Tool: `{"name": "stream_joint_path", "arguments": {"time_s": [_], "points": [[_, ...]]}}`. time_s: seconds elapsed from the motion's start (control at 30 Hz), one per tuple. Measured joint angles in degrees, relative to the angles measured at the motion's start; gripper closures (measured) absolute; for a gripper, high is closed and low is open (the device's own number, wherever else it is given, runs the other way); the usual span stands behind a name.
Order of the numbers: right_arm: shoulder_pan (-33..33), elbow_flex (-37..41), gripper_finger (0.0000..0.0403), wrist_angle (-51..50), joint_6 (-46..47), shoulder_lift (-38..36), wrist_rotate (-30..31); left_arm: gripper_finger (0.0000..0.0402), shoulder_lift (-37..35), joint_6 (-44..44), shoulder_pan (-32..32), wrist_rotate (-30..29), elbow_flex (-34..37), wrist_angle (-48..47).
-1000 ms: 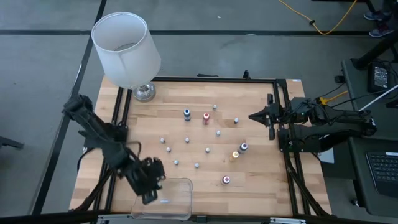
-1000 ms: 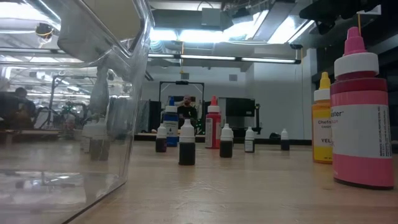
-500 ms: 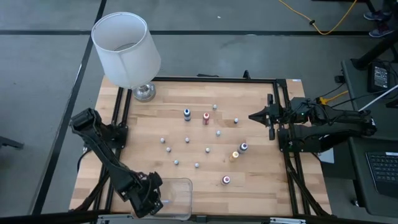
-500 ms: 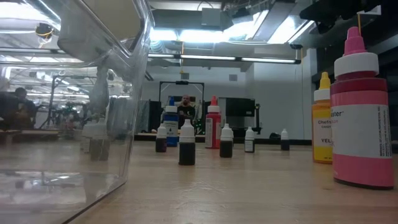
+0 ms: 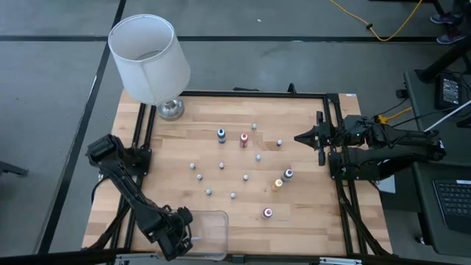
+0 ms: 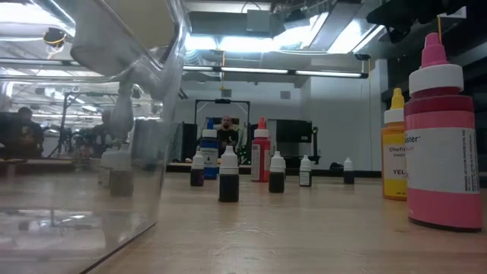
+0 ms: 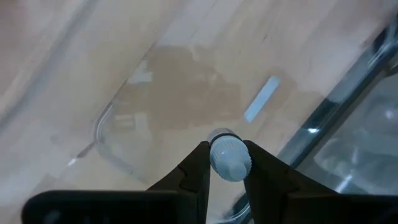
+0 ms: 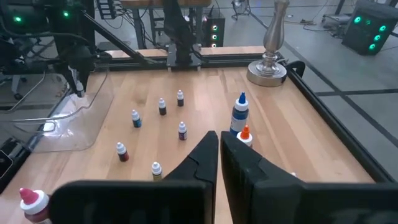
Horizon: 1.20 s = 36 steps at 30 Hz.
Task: Pick & Place food coloring
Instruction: Put the bottom small green food coloring bottle into the bin
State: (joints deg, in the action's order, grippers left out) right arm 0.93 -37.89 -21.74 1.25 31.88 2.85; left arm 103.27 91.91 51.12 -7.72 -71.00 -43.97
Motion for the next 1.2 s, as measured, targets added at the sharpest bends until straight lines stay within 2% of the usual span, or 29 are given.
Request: {"name": "stream_joint_path", "arguments": {"time_s": [0.23, 0.5, 0.73, 0.9, 1.07, 1.2], "points": [[0.0, 0.0, 0.0379, 0.0, 0.9, 0.0, 0.0, 0.0328, 0.6, -0.6, 0.0, -0.3, 0.0, -0.6], [0.0, 0.0, 0.0379, 0.0, 1.4, 0.0, 0.0, 0.033, -1.9, -0.8, -0.7, -0.7, -0.2, -0.6], [0.0, 0.0, 0.0379, -0.6, 1.4, 0.0, 0.0, 0.0331, -2.4, -9.4, -2.3, -1.1, -7.5, -7.6], [0.0, 0.0, 0.0379, -0.6, 1.3, 0.0, 0.0, 0.0331, -2.4, -15.8, -3.9, -0.7, -11.4, -6.7], [0.0, 0.0, 0.0379, -0.7, 1.4, 0.8, 0.0, 0.0331, -2.4, -12.5, -4.5, -1.5, -12.0, -6.3], [0.0, 0.0, 0.0379, -1.1, 1.4, 1.8, 0.0, 0.0331, -1.5, -9.1, -4.4, -2.6, -12.1, -1.6]]}}
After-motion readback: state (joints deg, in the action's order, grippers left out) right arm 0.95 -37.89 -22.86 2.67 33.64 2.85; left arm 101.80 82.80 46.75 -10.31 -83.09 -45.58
